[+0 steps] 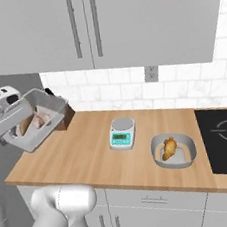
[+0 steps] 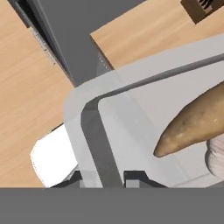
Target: Take the meat container that has the chicken drumstick and place it on the second highest rack of the freezer. Then take the vegetable container that has the garlic and sweet potato and place it on the highest rack of the freezer.
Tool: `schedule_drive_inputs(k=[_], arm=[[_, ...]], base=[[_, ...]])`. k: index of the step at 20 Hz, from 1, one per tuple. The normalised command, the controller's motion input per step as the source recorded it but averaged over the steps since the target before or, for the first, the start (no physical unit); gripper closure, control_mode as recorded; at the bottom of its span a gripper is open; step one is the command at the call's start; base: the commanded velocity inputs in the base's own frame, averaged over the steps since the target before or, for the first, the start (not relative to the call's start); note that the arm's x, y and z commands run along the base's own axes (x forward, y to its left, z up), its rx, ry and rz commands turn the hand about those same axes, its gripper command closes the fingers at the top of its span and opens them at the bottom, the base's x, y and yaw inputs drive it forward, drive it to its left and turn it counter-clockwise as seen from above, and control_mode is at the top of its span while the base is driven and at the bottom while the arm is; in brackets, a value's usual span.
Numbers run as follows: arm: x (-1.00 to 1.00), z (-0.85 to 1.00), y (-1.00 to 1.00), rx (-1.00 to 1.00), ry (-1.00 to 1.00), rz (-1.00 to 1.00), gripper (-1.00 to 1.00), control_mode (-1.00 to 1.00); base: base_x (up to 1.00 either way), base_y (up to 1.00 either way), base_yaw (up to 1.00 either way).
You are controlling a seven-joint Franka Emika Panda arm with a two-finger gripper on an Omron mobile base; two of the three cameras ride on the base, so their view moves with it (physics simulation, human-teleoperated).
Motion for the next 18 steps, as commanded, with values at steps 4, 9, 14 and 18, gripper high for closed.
schedule_drive_inputs(k=[4, 9, 14, 18], arm=[[0.0, -0.09, 0.0, 0.02, 0.04, 0.0, 1.0, 1.0], [0.0, 0.0, 0.0, 0.0, 0.0, 0.0, 1.0, 1.0], [0.0, 0.0, 0.0, 0.0, 0.0, 0.0, 1.0, 1.0], [0.0, 0.0, 0.0, 0.0, 0.0, 0.0, 1.0, 1.0]], base=[[0.0, 0.0, 0.03], [-0.3, 0.06, 0.23], [-1.0, 0.52, 0.13], [-0.89, 0.9, 0.1]])
